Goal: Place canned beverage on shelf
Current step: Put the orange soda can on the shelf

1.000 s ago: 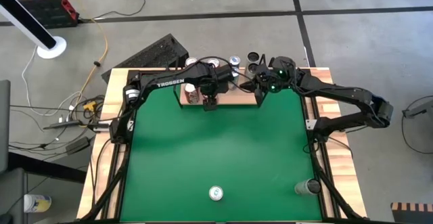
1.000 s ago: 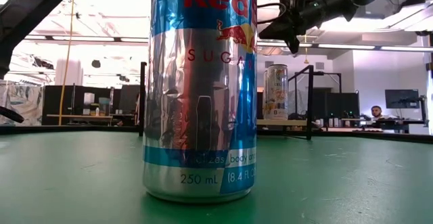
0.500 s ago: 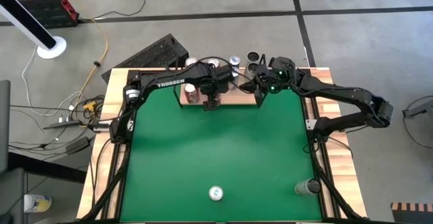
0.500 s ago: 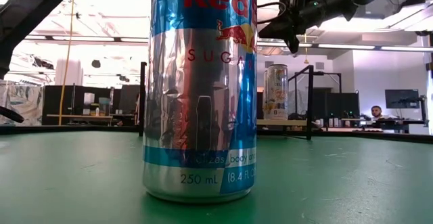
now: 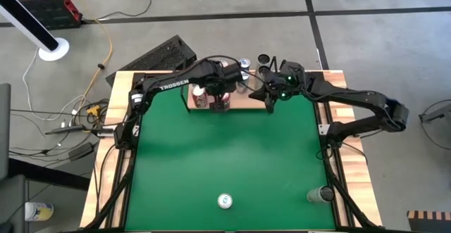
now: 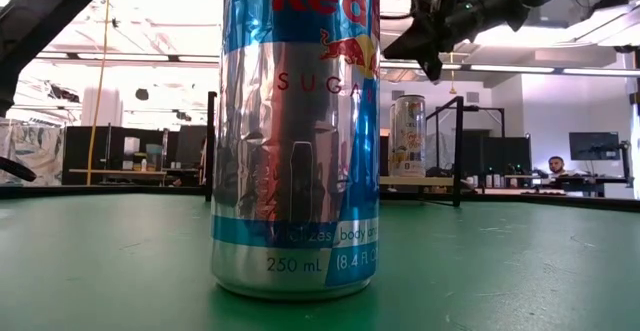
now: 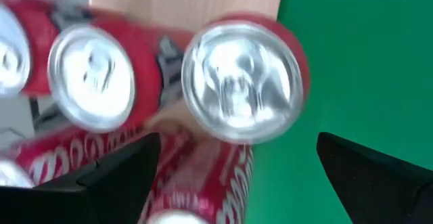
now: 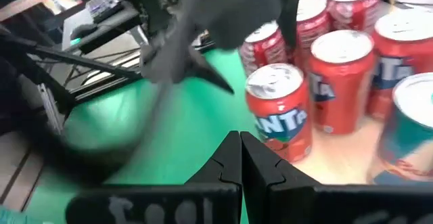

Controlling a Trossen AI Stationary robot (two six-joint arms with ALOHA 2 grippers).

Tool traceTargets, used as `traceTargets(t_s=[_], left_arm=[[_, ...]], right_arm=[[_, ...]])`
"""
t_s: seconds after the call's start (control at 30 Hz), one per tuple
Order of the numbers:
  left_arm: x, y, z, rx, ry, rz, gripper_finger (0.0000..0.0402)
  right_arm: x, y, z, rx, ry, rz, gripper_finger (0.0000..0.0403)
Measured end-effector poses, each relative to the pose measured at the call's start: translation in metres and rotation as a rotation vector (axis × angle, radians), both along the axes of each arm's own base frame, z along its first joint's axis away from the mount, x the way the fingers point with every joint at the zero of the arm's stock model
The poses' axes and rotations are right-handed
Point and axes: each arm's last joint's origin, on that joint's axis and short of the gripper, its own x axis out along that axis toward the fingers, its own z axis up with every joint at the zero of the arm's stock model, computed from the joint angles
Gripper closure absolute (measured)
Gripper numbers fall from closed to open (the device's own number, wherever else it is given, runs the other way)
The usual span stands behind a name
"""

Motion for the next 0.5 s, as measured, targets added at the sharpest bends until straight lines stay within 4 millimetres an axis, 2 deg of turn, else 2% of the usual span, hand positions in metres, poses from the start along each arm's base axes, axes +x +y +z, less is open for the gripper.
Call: traceTargets(t_s=[0.1, 0.2, 0.37, 0.5], left_arm=[[-0.007, -0.004, 0.015, -0.013, -0.011, 0.032, 0.0015], [-0.023, -0.009, 0.039, -0.004, -0.065, 0.054, 0.002], [-0.072, -0.015, 0.085, 0.042, -0.169, 0.099, 0.0046], [-0.119, -0.023, 0.105, 0.082, -0.315, 0.131, 0.0069]], right_arm=[[0.007, 0.005, -0.006, -0.001, 0.02, 0.031, 0.0382], [0.021, 0.008, -0.017, 0.021, 0.041, 0.059, 0.0382], [0.044, 0.01, -0.027, 0.06, 0.053, 0.082, 0.0382], [0.066, 0.008, -0.031, 0.059, 0.075, 0.077, 0.0382]])
